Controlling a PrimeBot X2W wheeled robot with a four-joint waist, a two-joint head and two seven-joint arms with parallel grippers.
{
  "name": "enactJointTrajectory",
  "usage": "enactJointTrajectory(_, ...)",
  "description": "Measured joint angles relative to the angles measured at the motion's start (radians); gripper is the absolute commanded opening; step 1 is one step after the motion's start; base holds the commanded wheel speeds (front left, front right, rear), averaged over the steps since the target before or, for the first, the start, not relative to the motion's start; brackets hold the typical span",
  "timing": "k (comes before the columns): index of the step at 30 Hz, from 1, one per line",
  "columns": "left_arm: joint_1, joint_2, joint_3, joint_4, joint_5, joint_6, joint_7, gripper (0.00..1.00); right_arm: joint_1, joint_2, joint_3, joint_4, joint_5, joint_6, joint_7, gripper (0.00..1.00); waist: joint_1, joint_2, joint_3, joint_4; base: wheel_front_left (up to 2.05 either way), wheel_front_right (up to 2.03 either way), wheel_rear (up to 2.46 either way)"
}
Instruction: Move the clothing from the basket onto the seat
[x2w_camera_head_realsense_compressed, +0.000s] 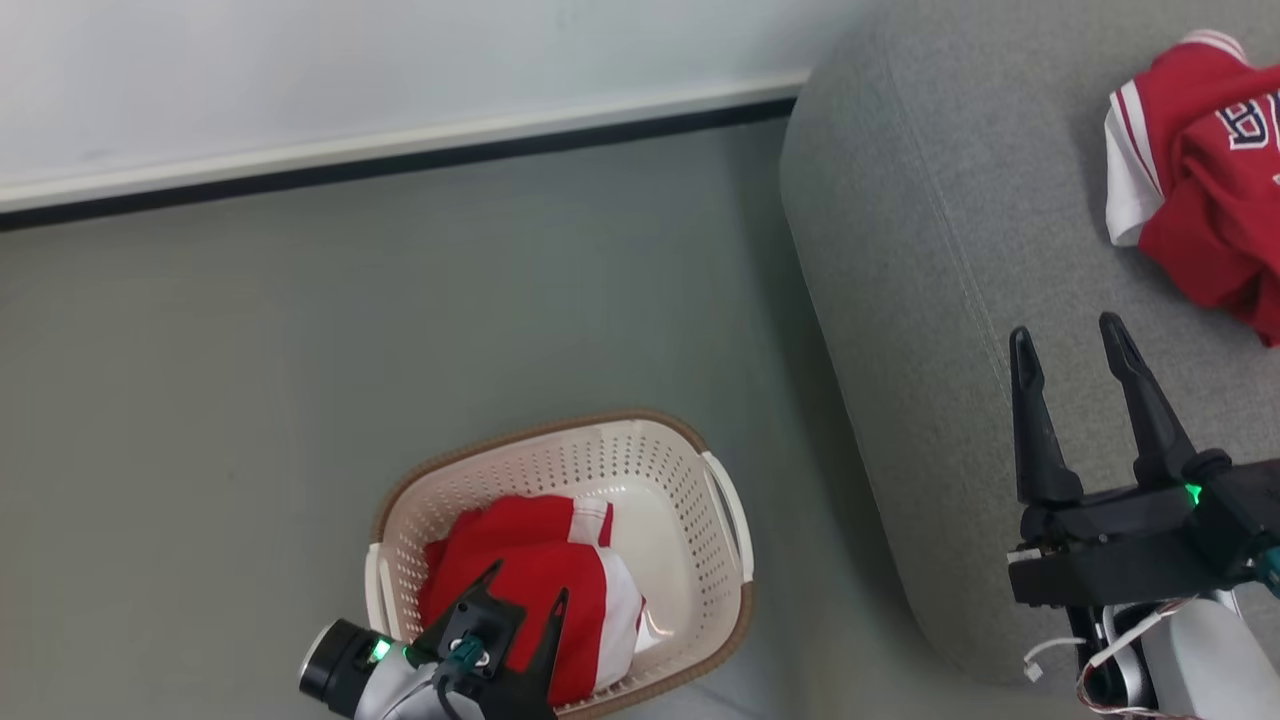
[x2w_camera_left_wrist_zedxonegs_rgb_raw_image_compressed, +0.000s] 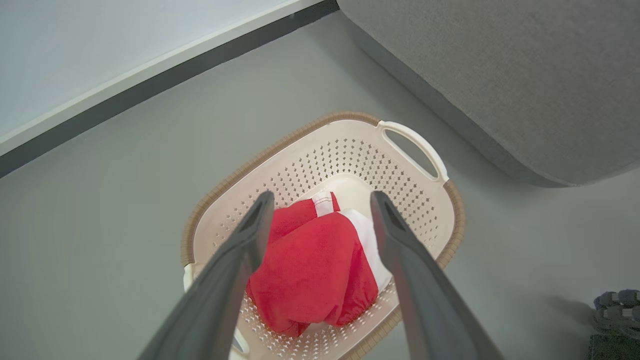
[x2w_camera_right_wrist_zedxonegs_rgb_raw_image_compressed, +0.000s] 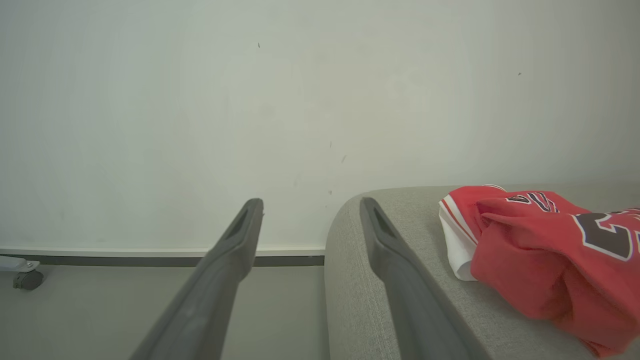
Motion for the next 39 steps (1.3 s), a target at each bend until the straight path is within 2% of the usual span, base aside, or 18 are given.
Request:
enactJointTrajectory(15,-0.179,-0.016,-0.027,0.175,0.051,0.003,0.075,1.00,-0.172,0.020,0.053,-0.017,-0.006,0.025,0.013,1.00,-0.0001,0.0000,0.208,-0.094,0.00,0.00,0.00)
enactJointTrajectory(28,-0.301,-0.008,-0.034,0.267,0.095,0.011,0.107,1.00,-0.277,0.035,0.077,-0.030,-0.009,0.037,0.012,1.00,-0.0001,-0.0001,0.383,-0.148,0.00,0.00,0.00)
enactJointTrajectory(39,-0.435,0.060,-0.029,0.321,0.155,0.041,0.150,1.00,-0.380,0.052,0.077,-0.044,-0.007,0.043,0.004,1.00,-0.0002,-0.0002,0.530,-0.176,0.00,0.00,0.00)
